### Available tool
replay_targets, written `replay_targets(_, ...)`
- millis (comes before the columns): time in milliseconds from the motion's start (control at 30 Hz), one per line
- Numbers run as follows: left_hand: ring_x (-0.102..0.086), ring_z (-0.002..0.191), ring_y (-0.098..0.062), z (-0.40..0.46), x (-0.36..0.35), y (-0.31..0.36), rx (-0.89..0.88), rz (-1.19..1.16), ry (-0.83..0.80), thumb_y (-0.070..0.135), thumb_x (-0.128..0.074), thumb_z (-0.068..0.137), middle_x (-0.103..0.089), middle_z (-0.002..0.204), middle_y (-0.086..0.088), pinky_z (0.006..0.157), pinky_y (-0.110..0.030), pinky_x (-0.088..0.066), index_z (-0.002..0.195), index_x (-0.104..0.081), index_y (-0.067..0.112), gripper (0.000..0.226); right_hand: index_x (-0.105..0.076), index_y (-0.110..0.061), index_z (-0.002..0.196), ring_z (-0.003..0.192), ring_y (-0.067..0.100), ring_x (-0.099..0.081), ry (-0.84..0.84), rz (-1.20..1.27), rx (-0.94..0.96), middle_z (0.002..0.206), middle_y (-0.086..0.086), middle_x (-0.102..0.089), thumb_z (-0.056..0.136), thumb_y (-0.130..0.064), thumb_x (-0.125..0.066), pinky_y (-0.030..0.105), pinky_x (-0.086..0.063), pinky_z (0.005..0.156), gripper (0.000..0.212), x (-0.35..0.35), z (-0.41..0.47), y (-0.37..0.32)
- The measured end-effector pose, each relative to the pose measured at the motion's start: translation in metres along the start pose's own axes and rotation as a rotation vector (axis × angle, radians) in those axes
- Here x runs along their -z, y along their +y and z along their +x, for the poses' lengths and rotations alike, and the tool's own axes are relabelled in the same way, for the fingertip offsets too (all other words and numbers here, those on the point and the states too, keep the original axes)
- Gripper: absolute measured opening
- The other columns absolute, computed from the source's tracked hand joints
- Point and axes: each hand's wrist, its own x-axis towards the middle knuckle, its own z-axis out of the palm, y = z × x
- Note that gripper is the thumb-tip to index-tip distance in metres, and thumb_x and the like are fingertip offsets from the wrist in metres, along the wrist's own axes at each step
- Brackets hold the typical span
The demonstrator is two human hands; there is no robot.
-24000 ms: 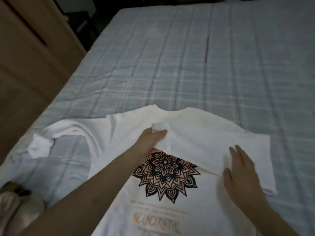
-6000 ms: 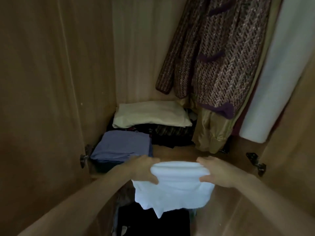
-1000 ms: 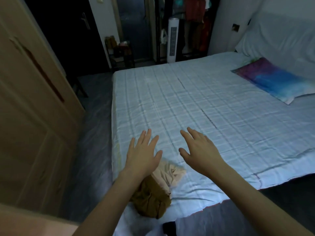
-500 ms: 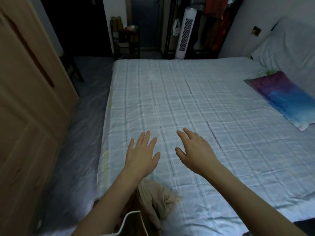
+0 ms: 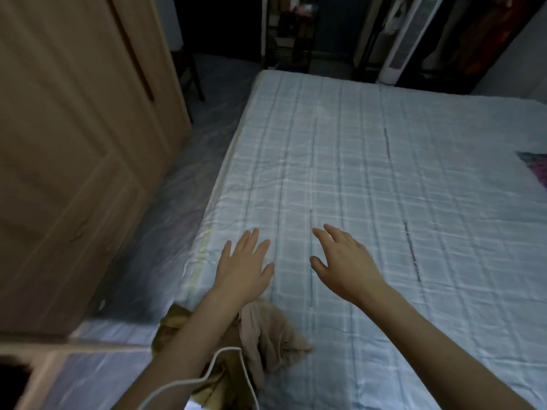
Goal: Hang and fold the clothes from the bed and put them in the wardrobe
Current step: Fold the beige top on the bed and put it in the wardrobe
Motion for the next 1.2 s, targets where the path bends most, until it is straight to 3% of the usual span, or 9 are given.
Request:
replay_targets(67,0.007,0.150,-0.013,-0.008,-0.005,0.001,0.070,-0.016,-0.005,0.056,-0.015,0.096,0.007,0.164,0.002,0.120,-0.041,0.005,0.156,-0.013,0.029,0.066,-0.024,-0.024,0.150,0.144,0.022,-0.025,-0.024,-0.006,0.063,0.160,0.004,-0.020,0.097,-0.043,-0.043,0.042,-0.026,0.114,0.059,-0.004,0.008,0.009)
replay_targets(333,0.002,0.151,-0.017,-0.046,-0.042,0.015,0.336,-0.061,-0.004,0.050,-0.029,0.102,0.001,0.164,0.002,0.119,-0.045,-0.003,0.154,-0.019,0.029,0.058,-0.027,-0.023,0.150,0.143,0.022,-0.028,-0.123,-0.005,0.312,0.159,0.003,-0.024,0.097,-0.044,-0.043,0.041,-0.031,0.110,0.059,-0.036,0.027,0.036)
replay_targets(500,-0.022,0.147,-0.025,-0.074,-0.079,0.024,0.445,-0.055,-0.026,0.054,-0.023,0.092,-0.022,0.160,-0.004,0.107,-0.047,-0.030,0.148,-0.035,0.024,0.064,-0.027,-0.023,0.150,0.140,0.021,-0.031,-0.226,-0.011,0.446,0.157,0.002,-0.025,0.097,-0.044,-0.043,0.039,-0.035,0.107,0.059,-0.076,0.021,0.045)
replay_targets(633,-0.042,0.130,-0.024,-0.079,-0.120,0.025,0.556,-0.165,-0.185,0.050,-0.038,0.095,-0.043,0.142,-0.001,0.098,-0.042,-0.041,0.137,-0.045,0.023,0.050,-0.032,-0.020,0.148,0.133,0.023,-0.040,-0.295,-0.011,0.488,0.152,0.003,-0.034,0.096,-0.039,-0.048,0.039,-0.041,0.100,0.058,-0.114,0.019,0.050)
replay_targets(767,-0.045,0.131,-0.026,-0.068,-0.167,0.030,0.666,-0.246,-0.252,0.049,-0.043,0.094,-0.044,0.145,-0.003,0.103,-0.042,-0.040,0.144,-0.035,0.023,0.057,-0.042,-0.020,0.142,0.118,0.025,-0.053,-0.353,0.049,0.531,0.137,0.002,-0.047,0.088,-0.031,-0.059,0.041,-0.051,0.088,0.058,-0.169,0.016,0.055)
replay_targets(933,-0.041,0.129,-0.027,-0.052,-0.225,0.038,0.774,-0.340,-0.276,0.040,-0.062,0.085,-0.028,0.145,-0.004,0.096,-0.042,-0.044,0.148,-0.017,0.026,0.078,-0.041,-0.023,0.140,0.119,0.020,-0.053,-0.424,0.166,0.628,0.139,-0.004,-0.048,0.076,-0.021,-0.069,0.035,-0.050,0.090,0.070,-0.255,0.012,0.048)
replay_targets(1033,-0.060,0.094,-0.024,-0.051,-0.254,0.036,0.812,-0.251,-0.180,0.038,-0.087,0.053,-0.052,0.111,-0.002,0.070,-0.041,-0.054,0.127,-0.038,0.026,0.090,-0.023,-0.025,0.151,0.137,0.023,-0.036,-0.568,0.121,0.604,0.152,-0.003,-0.033,0.069,-0.042,-0.069,0.040,-0.051,0.093,0.096,-0.314,0.009,0.048)
replay_targets(1100,-0.061,0.075,-0.022,-0.052,-0.278,0.031,0.765,-0.172,-0.115,0.037,-0.092,0.038,-0.055,0.094,-0.001,0.057,-0.038,-0.053,0.114,-0.054,0.026,0.086,-0.017,-0.029,0.153,0.142,0.021,-0.024,-0.591,0.009,0.514,0.153,-0.009,-0.023,0.067,-0.045,-0.071,0.042,-0.050,0.091,0.103,-0.338,0.004,0.050)
replay_targets(1200,-0.061,0.073,-0.024,-0.049,-0.292,0.024,0.710,-0.134,-0.070,0.037,-0.092,0.042,-0.057,0.091,-0.004,0.056,-0.042,-0.053,0.109,-0.056,0.024,0.077,-0.044,-0.026,0.138,0.121,0.024,-0.051,-0.418,0.024,0.479,0.131,-0.006,-0.050,0.066,-0.027,-0.075,0.040,-0.054,0.067,0.078,-0.345,-0.001,0.048)
